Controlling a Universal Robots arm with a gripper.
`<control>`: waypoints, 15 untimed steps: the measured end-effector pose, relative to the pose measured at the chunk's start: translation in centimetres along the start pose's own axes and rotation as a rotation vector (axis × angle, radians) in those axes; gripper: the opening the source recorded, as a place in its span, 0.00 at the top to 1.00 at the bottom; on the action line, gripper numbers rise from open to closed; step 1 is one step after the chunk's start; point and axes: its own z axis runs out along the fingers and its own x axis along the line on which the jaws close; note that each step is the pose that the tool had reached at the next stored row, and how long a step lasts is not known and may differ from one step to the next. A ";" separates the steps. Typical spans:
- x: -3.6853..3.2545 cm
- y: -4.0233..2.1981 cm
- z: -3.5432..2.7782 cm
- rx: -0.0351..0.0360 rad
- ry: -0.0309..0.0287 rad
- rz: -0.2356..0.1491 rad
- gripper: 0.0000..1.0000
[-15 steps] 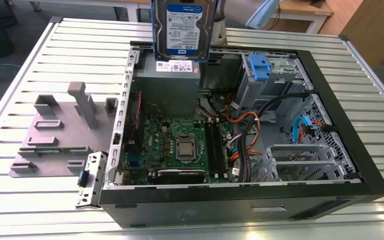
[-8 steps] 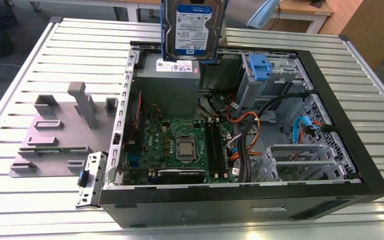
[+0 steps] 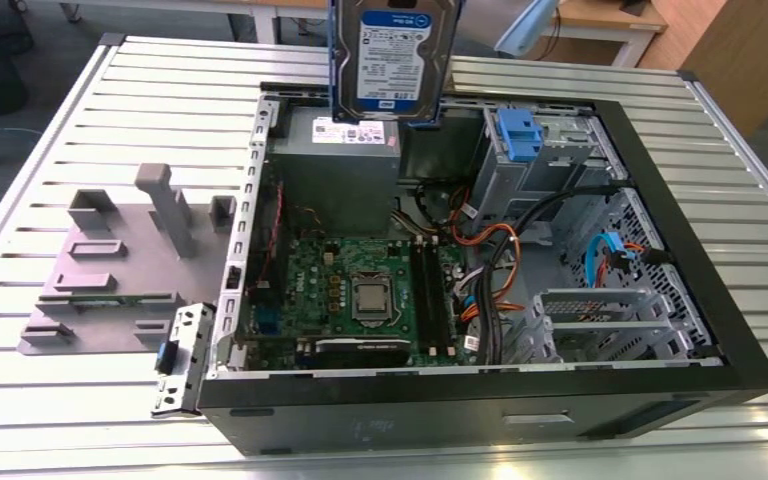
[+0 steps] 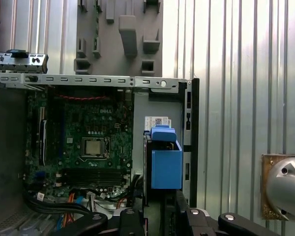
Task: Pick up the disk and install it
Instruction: 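Pick up the disk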
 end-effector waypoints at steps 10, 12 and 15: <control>0.00 -0.25 -0.01 0.0000 0.0000 0.000 0.65; 0.00 -0.26 0.00 0.0000 -0.0001 0.000 0.65; 0.00 -0.34 -0.01 0.0000 0.0000 0.000 0.65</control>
